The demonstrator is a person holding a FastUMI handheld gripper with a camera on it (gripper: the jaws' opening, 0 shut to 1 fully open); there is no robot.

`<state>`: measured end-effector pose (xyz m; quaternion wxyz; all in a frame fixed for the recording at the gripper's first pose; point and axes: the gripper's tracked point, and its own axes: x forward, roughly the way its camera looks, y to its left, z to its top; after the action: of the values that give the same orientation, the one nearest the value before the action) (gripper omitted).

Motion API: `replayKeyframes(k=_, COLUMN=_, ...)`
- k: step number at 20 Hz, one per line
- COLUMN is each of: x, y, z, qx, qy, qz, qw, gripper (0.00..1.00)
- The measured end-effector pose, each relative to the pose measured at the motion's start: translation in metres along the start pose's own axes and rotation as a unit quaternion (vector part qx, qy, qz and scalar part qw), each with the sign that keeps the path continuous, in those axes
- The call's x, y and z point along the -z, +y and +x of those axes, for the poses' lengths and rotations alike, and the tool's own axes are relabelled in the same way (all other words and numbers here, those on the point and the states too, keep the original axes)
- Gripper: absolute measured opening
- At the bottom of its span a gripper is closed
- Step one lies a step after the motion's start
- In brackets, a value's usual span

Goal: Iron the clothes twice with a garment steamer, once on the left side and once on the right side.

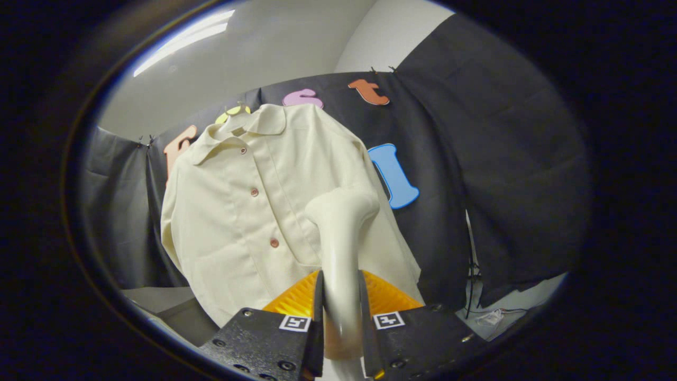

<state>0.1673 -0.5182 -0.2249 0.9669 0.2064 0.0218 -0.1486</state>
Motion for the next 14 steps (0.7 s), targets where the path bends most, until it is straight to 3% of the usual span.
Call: replayKeyframes(k=14, x=0.058, y=-0.016, z=-0.052, qx=0.027, qy=0.047, qz=-0.007, qw=0.999, gripper=0.29)
